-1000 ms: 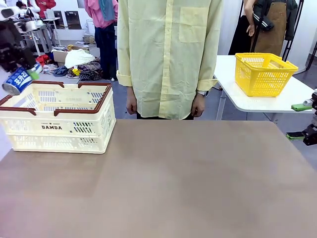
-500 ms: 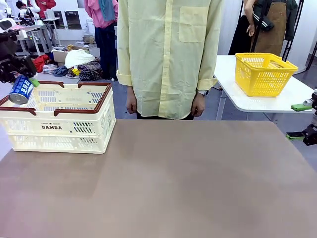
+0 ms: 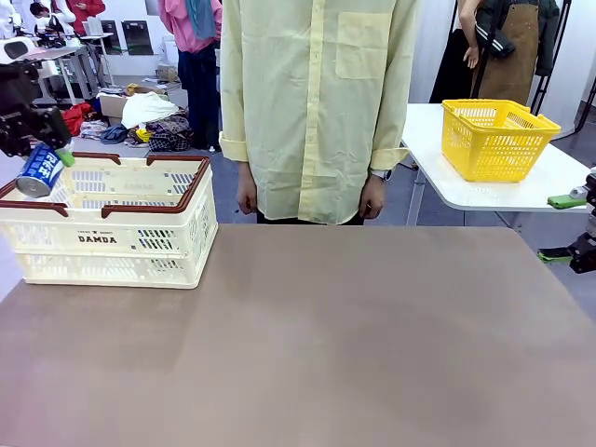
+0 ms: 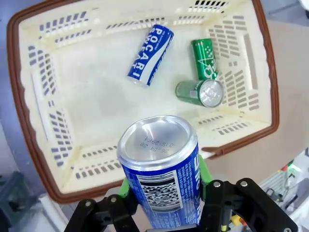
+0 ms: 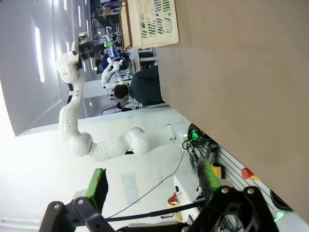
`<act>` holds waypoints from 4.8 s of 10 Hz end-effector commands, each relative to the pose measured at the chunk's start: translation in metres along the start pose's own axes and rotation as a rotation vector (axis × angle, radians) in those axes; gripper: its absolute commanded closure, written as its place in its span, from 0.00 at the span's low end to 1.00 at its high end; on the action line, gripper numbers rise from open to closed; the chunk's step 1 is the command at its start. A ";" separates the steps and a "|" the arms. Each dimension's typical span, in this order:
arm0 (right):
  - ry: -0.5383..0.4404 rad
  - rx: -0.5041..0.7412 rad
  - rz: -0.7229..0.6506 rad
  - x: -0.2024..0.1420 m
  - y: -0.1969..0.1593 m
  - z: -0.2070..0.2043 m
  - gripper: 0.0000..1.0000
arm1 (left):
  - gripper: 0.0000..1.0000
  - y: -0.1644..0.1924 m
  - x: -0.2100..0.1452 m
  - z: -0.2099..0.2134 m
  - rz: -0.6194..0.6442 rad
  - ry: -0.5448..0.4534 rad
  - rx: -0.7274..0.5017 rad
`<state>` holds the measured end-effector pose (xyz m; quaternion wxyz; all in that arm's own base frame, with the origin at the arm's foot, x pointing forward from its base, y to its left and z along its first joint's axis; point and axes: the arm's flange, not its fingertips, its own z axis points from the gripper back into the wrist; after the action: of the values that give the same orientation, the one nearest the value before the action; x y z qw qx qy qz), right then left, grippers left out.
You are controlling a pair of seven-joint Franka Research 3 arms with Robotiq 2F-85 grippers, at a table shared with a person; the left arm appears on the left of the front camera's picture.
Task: Place the drinks into the Shopping basket.
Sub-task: Pick up one drink and place it into the Shopping basket.
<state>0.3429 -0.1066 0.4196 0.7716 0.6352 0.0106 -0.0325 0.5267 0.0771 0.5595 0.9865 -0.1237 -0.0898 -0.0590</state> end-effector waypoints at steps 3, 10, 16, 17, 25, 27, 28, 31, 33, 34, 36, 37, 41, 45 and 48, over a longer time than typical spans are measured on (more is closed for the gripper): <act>0.013 -0.010 0.000 0.000 0.003 0.003 0.00 | 1.00 0.028 0.078 -0.022 -0.036 -0.001 -0.032; 0.013 -0.010 0.000 0.000 0.003 0.003 0.00 | 1.00 0.059 0.101 -0.101 0.094 0.089 -0.001; 0.013 -0.010 0.000 0.000 0.003 0.003 0.00 | 1.00 0.055 0.104 -0.135 0.146 0.173 0.084; 0.013 -0.010 0.000 0.000 0.003 0.003 0.00 | 1.00 0.051 0.106 -0.145 0.141 0.221 0.119; 0.013 -0.010 0.000 0.000 0.003 0.003 0.00 | 1.00 0.035 0.103 -0.157 0.166 0.220 0.234; 0.013 -0.010 0.000 0.000 0.003 0.003 0.00 | 0.32 0.036 0.103 -0.157 0.166 0.245 0.225; 0.013 -0.010 0.000 0.000 0.003 0.003 0.00 | 0.00 0.037 0.103 -0.157 0.166 0.243 0.223; 0.013 -0.010 0.000 0.000 0.003 0.003 0.00 | 0.00 0.038 0.102 -0.155 0.160 0.245 0.207; 0.013 -0.010 0.000 0.000 0.003 0.003 0.00 | 0.00 0.039 0.099 -0.143 0.143 0.220 0.175; 0.013 -0.010 0.000 0.000 0.003 0.003 0.00 | 0.00 0.039 0.098 -0.133 0.140 0.199 0.159; 0.013 -0.010 0.000 0.000 0.003 0.003 0.00 | 0.00 0.038 0.096 -0.094 0.137 0.210 0.030; 0.013 -0.010 0.000 0.000 0.003 0.003 0.00 | 0.00 0.035 0.087 -0.065 0.111 0.213 -0.093; 0.013 -0.010 0.000 0.000 0.003 0.003 0.00 | 0.00 0.029 0.017 0.036 0.017 0.040 -0.846; 0.013 -0.010 0.000 0.000 0.003 0.003 0.00 | 0.00 0.092 -0.102 0.039 -0.169 -0.070 -1.315; 0.013 -0.010 0.000 0.000 0.003 0.003 0.00 | 0.00 0.115 -0.118 0.017 -0.186 -0.057 -1.346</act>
<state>0.3429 -0.1064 0.4194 0.7716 0.6352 0.0110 -0.0324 0.4214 0.1728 0.5128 0.6726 -0.7143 -0.0919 -0.1700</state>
